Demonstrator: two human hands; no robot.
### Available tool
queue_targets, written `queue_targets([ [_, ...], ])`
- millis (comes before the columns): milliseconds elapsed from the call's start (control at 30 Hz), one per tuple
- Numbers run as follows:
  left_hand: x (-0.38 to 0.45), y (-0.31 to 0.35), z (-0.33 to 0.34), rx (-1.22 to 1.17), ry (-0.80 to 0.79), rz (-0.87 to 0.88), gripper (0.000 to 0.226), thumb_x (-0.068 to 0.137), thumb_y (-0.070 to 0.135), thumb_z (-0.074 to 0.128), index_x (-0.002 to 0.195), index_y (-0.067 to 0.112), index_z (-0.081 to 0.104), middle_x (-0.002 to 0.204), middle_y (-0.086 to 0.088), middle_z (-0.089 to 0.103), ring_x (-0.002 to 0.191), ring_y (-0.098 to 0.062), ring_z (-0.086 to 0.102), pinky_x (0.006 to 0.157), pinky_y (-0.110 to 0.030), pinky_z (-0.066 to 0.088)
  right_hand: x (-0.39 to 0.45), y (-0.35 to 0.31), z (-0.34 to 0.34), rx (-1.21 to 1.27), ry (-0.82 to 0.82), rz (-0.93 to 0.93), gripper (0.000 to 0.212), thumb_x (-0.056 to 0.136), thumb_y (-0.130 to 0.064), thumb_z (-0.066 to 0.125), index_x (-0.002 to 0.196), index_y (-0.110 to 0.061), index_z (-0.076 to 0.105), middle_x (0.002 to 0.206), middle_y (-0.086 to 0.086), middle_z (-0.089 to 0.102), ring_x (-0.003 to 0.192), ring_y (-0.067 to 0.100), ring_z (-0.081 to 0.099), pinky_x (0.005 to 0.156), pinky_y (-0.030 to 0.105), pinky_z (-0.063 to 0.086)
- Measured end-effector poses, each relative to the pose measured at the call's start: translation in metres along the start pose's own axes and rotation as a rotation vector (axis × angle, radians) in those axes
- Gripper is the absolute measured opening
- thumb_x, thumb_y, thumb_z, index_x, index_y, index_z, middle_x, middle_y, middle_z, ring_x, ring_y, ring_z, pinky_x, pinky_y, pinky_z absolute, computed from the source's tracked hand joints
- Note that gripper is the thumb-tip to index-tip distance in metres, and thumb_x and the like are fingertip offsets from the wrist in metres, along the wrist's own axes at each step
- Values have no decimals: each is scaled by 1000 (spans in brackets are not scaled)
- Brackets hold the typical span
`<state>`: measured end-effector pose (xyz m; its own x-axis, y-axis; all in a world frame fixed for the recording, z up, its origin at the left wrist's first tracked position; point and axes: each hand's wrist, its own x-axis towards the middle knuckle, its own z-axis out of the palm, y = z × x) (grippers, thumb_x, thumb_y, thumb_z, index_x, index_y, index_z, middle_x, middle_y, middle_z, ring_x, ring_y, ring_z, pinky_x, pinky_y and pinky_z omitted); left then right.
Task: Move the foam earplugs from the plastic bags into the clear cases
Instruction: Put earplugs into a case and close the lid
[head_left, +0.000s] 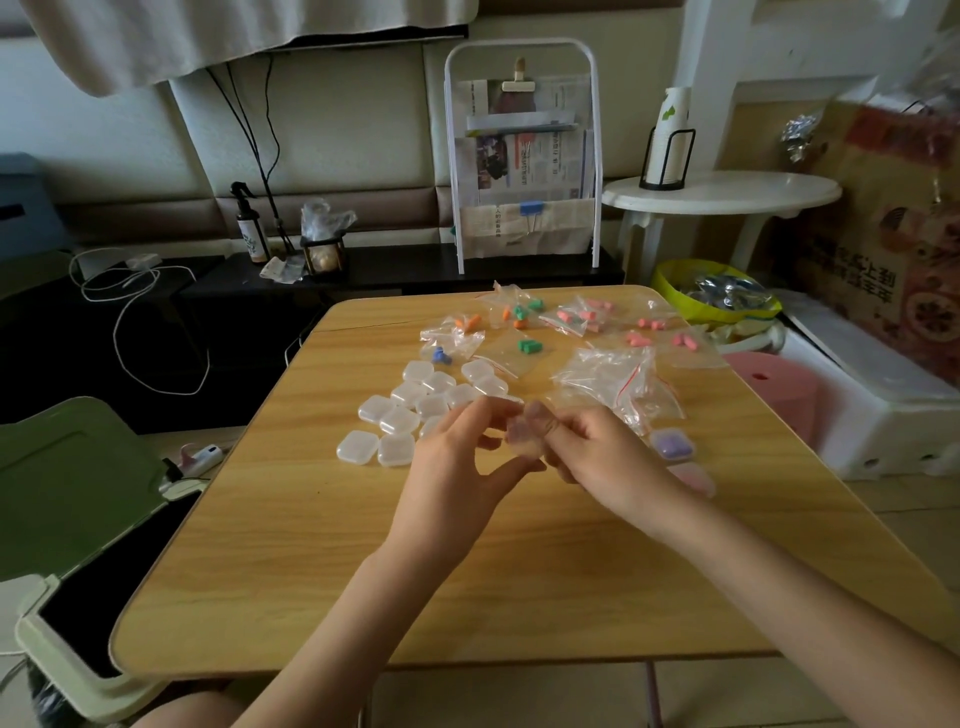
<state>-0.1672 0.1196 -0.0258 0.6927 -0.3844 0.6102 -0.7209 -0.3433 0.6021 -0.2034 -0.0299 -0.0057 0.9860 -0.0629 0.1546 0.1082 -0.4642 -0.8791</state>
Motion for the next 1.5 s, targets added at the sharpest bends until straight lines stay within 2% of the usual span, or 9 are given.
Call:
queue_targets([
  [133, 2, 0, -5, -22, 20, 2, 40, 74, 22, 78, 112, 19, 64, 95, 21, 64, 88, 0, 62, 78, -12, 49, -1, -1, -1, 67, -90, -30, 50, 86, -55, 39, 95, -16, 70, 54, -9, 41, 52, 6, 38, 55, 20, 32],
  [267, 2, -1, -8, -72, 1, -15, 41, 73, 20, 78, 113, 20, 68, 94, 14, 67, 85, -2, 66, 78, -20, 54, -1, 2, -1, 181, -118, 16, 38, 99, -36, 38, 70, -23, 57, 63, 0, 43, 52, 5, 37, 51, 10, 32],
  [567, 4, -1, -15, -263, -88, -206, 42, 65, 3, 82, 93, 30, 68, 88, 11, 73, 88, -1, 68, 79, -26, 57, 0, 10, 2, 61, -148, 17, 51, 98, -40, 32, 92, 6, 54, 68, -4, 42, 56, -2, 37, 57, 8, 32],
  [700, 3, -4, -16, -287, -125, -229, 39, 64, 3, 83, 99, 14, 69, 91, 6, 73, 89, -2, 68, 81, -26, 57, -2, 9, 3, 100, -167, 24, 35, 101, -32, 32, 79, -14, 52, 63, -11, 41, 55, -4, 39, 58, 7, 33],
  [967, 2, -11, -18, -363, -165, -319, 44, 61, -1, 84, 101, 7, 69, 91, 0, 73, 89, -9, 69, 79, -23, 55, -2, 13, 4, 9, -187, -58, 31, 92, -49, 33, 76, -30, 51, 69, -8, 42, 66, 4, 40, 73, 23, 35],
  [1100, 2, -11, -21, -398, -152, -413, 42, 67, 9, 83, 106, 19, 70, 99, 5, 72, 94, -12, 67, 81, -25, 56, 0, 11, -5, -500, -60, -323, 25, 95, -49, 34, 108, -30, 43, 75, -18, 44, 68, 2, 47, 62, 25, 42],
  [1233, 4, -11, -27, -640, -228, -528, 39, 78, 14, 75, 116, 13, 66, 107, -2, 72, 103, -18, 66, 90, -26, 53, 1, 6, -10, -646, -16, -518, 47, 91, -52, 35, 131, -30, 46, 86, -35, 39, 73, -13, 42, 58, 9, 29],
  [1400, 3, -5, -18, -1201, -140, -754, 41, 79, 7, 65, 117, -2, 55, 102, -16, 67, 94, -25, 68, 89, -32, 55, 3, 12, -2, -609, 29, -521, 34, 95, -47, 39, 109, -18, 51, 80, -20, 49, 70, 9, 51, 57, 28, 37],
  [1500, 2, -7, -14, -1229, -88, -790, 32, 76, 7, 65, 106, -2, 58, 92, -13, 69, 83, -20, 70, 78, -26, 57, 4, 13, 1, -705, 17, -558, 26, 98, -46, 34, 106, -22, 40, 93, -1, 64, 80, 22, 60, 59, 31, 41],
])
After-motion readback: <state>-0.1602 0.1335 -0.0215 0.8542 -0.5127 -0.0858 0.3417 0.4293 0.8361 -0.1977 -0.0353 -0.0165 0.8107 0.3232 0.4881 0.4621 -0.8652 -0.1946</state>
